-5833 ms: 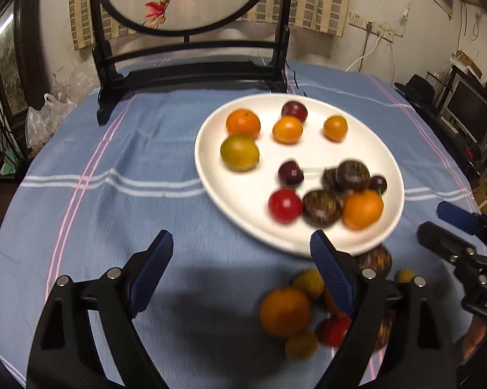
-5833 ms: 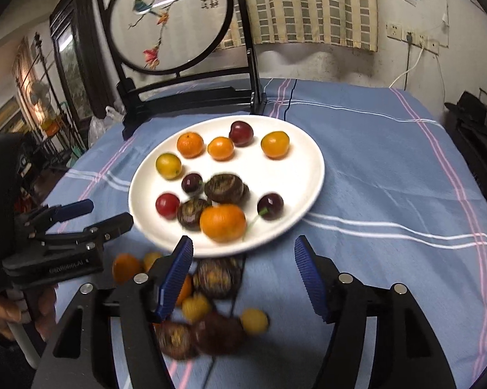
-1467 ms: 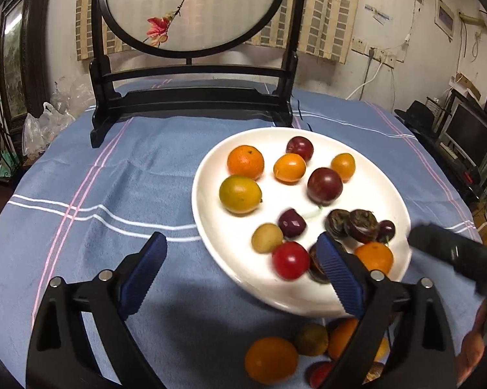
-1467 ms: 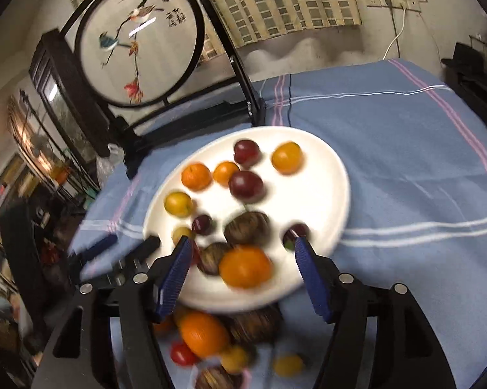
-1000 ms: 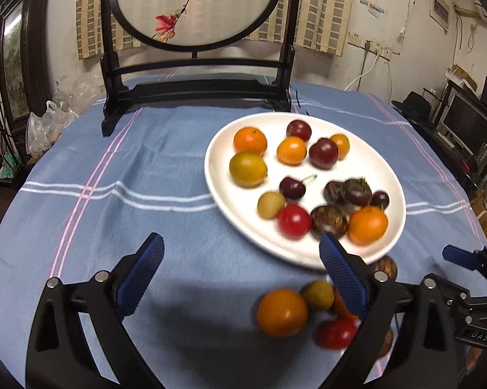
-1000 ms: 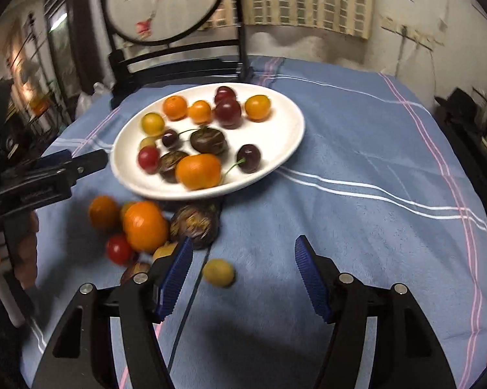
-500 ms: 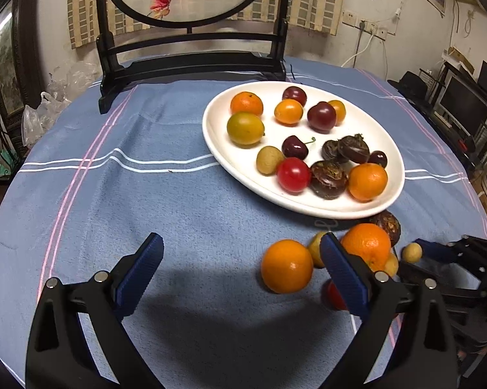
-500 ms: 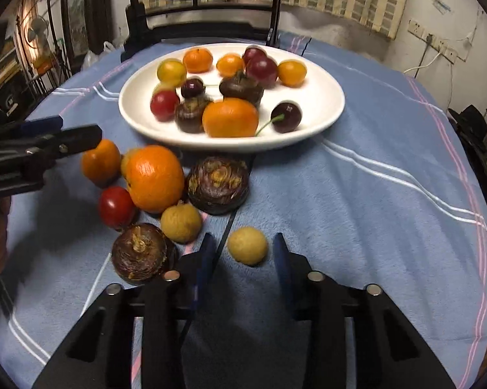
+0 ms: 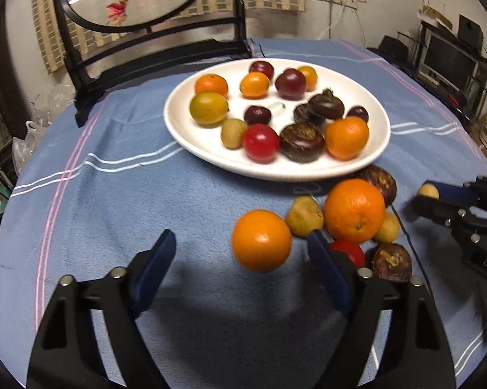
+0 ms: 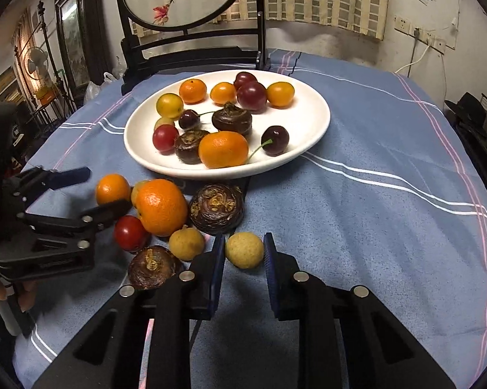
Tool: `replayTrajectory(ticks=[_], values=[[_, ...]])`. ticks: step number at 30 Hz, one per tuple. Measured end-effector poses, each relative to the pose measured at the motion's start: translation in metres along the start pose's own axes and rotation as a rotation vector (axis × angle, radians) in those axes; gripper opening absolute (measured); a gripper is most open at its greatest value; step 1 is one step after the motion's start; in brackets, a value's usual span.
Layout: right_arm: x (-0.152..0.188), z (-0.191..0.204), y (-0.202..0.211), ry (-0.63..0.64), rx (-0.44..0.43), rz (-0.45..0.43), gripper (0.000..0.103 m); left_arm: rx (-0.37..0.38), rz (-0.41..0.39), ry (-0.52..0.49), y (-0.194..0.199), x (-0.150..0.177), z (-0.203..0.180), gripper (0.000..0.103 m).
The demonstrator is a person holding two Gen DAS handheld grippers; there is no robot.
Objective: Organize fruits
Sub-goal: 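Grasp a small yellow fruit with the right tool while the left tool grasps a mandarin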
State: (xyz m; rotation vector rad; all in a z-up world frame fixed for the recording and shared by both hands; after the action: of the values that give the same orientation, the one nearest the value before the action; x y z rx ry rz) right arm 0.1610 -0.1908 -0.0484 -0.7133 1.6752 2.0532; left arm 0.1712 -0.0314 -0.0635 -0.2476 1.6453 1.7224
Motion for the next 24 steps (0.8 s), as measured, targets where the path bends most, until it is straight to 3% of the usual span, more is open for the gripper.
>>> replayTrajectory(ticks=[3,7,12,17,24], values=[[0.0,0.001,0.002,0.007,-0.005,-0.005,0.024,0.019,0.003,0.006,-0.003,0.001,0.0,0.054],[0.0,0.002,-0.002,0.012,0.0,0.004,0.024,0.053,0.002,0.021,-0.009,0.001,0.0,0.036],[-0.003,-0.002,0.0,-0.011,-0.002,-0.013,0.024,0.086,-0.003,0.015,-0.006,0.0,-0.002,0.036],[-0.012,-0.007,0.014,-0.077,-0.039,-0.071,0.024,0.077,-0.083,0.058,0.024,-0.014,0.004,0.036],[-0.058,0.005,0.043,-0.11,-0.104,-0.205,0.024,0.082,-0.139,0.121,0.036,-0.055,0.016,0.036]])
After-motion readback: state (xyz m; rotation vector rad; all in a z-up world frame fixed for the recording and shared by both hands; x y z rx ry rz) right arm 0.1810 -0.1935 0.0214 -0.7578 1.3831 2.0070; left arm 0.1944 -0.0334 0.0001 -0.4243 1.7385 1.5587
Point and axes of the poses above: each gripper's, at about its wrist camera, not at the fingertips, and y roughly against the way its jaws point, z to its left, x to its underside, the point moved 3 cm from there along -y, roughly the way its jaws point, and after that the axes turned 10 degrees about -y, right-handed, at the moved point
